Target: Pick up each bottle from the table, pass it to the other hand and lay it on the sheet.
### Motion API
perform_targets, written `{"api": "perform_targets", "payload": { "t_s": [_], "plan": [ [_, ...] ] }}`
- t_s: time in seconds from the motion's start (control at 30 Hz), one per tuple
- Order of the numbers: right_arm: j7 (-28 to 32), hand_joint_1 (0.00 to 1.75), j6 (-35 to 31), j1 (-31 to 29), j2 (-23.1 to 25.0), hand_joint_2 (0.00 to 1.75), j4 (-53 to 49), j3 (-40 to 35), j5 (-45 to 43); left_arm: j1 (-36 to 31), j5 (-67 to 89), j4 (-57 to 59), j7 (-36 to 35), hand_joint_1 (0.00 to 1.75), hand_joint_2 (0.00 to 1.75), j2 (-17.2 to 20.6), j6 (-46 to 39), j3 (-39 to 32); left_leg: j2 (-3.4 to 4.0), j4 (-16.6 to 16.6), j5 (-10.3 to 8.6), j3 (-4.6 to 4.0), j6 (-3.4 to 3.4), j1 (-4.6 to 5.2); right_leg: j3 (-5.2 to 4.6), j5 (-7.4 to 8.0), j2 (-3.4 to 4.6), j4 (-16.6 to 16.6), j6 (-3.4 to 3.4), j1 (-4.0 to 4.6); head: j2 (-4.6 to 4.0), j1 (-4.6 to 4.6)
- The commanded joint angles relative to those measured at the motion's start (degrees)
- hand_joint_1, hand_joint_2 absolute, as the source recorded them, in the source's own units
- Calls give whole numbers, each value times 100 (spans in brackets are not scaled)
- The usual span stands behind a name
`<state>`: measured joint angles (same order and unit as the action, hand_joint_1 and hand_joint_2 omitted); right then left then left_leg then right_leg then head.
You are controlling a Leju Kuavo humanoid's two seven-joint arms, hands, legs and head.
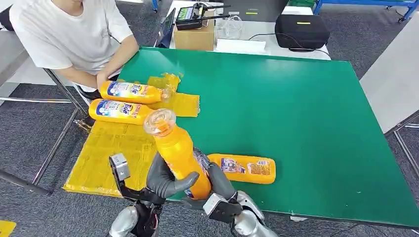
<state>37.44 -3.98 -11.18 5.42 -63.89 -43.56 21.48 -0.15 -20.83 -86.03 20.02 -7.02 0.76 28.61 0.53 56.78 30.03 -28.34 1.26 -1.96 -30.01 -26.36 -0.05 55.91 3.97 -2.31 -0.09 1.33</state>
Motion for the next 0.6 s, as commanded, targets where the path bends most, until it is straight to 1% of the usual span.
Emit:
{"api": "perform_targets", "payload": {
  "t_s": [0.03, 0.07, 0.13, 0.17, 0.2, 0.23, 0.27, 0.3, 0.33, 0.37, 0.43, 0.47, 0.53, 0.57, 0.6],
  "plan": [
    [144, 0, -345, 158, -20, 0, -168, 142, 1, -389, 75, 315, -87, 175, 175, 188, -333, -550, -5, -9, -2, 9, -9, 0, 8, 0, -3, -6, -17, 3, 0, 4],
    [175, 0, -442, 185, -17, 0, -198, 175, 32, -426, 248, 340, -57, 175, 175, 229, -458, -576, -6, -18, -3, 20, -16, -3, 19, 2, -3, -16, -29, 8, 0, 2],
    [174, 0, -442, 193, -25, 0, -210, 173, 33, -443, 228, 349, -56, 175, 175, 247, -447, -612, -8, -8, -3, 8, -10, 0, 8, 0, -7, -6, -17, 3, 0, 4],
    [253, 0, -766, 226, -56, 0, -287, 158, 284, -608, 1092, 456, 44, 175, 175, 410, -1039, -608, -12, -16, -4, 18, -16, -1, 19, 0, -8, -14, -26, 6, 0, 2],
    [256, 0, -814, 249, -80, 0, -384, 154, 359, -785, 1801, 644, 37, 175, 175, 547, -1388, -698, -13, -11, -4, 12, -12, 0, 14, 0, -10, -10, -19, 4, 0, 0],
    [255, 0, -801, 264, -86, 0, -432, 163, 383, -839, 2003, 715, 27, 175, 175, 569, -1327, -834, -6, -10, -4, 10, -9, 1, 8, 1, -4, -5, -15, 2, 0, 4],
    [256, 0, -875, 271, -126, 0, -487, 121, 557, -964, 2532, 869, -170, 175, 175, 666, -1496, -879, -10, -21, -7, 23, -17, -2, 24, 3, -6, -18, -29, 8, 0, 2],
    [256, 0, -918, 278, -150, 0, -528, 112, 670, -1066, 2811, 1014, -234, 175, 175, 700, -1410, -1062, -12, -15, -6, 14, -13, -2, 16, 2, -9, -12, -22, 6, 0, 0],
    [256, 0, -909, 287, -153, 0, -543, 123, 677, -1090, 2845, 1061, -212, 175, 175, 678, -1310, -1170, -10, -11, -5, 11, -10, 1, 12, 1, -7, -6, -17, 2, 0, 0],
    [256, 0, -909, 287, -153, 0, -543, 123, 677, -1090, 2845, 1061, -212, 175, 175, 678, -1310, -1170, -11, -20, -7, 22, -15, -1, 22, 4, -6, -16, -27, 6, 0, 2],
    [256, 0, -909, 287, -153, 0, -543, 123, 677, -1090, 2845, 1061, -212, 175, 175, 678, -1310, -1170, -7, -8, -4, 8, -9, 2, 8, 0, -5, -4, -13, 0, 0, 2],
    [256, 0, -941, 272, -173, 0, -532, 91, 789, -1108, 3182, 1107, -360, 175, 175, 670, -1453, -1207, -10, -15, -5, 18, -15, -2, 20, 1, -7, -14, -24, 7, 0, 2],
    [256, 0, -966, 309, -185, 0, -556, 134, 860, -1281, 4036, 1316, -560, 175, 175, 810, -1682, -1271, -6, -9, -4, 11, -11, 0, 12, 0, -4, -7, -16, 3, 0, 2],
    [256, 0, -948, 339, -175, 0, -568, 187, 846, -1366, 4343, 1428, -656, 175, 175, 883, -1588, -1297, -11, -15, -5, 17, -16, -2, 20, 1, -7, -14, -23, 6, 0, 2],
    [256, 0, -907, 347, -169, 0, -570, 221, 823, -1502, 4976, 1593, -802, 175, 175, 1007, -1600, -1251, -11, -14, -5, 17, -14, -2, 20, 0, -8, -12, -21, 6, 0, 0]
  ]
}}
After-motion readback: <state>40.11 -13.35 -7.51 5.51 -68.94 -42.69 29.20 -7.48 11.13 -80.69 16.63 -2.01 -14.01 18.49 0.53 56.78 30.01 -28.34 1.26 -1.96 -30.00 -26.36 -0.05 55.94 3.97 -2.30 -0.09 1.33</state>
